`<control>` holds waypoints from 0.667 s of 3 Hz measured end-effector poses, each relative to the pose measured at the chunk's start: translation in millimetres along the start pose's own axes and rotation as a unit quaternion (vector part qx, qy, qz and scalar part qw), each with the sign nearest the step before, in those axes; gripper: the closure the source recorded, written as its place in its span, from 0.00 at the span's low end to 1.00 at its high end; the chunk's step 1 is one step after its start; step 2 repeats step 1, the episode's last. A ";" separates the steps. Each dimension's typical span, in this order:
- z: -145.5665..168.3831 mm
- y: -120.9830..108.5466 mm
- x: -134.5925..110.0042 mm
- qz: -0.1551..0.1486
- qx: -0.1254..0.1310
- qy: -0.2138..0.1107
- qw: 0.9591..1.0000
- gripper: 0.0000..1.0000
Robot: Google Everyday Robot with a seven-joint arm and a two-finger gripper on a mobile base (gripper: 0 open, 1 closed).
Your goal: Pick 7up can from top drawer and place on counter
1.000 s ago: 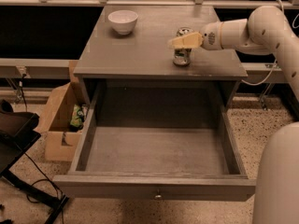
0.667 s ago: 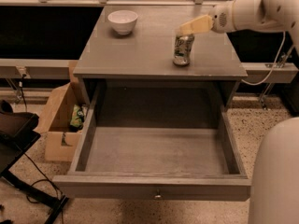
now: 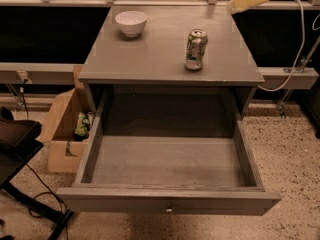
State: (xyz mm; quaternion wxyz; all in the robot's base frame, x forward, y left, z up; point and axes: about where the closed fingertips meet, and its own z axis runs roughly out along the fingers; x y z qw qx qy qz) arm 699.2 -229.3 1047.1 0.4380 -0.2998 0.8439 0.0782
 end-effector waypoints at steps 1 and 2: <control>-75.7 9.5 -22.6 0.037 0.107 -0.047 0.992 0.00; -75.7 9.5 -22.6 0.037 0.107 -0.047 0.992 0.00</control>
Offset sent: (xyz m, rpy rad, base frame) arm 0.0000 0.0000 0.0000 0.0000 0.0000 0.0000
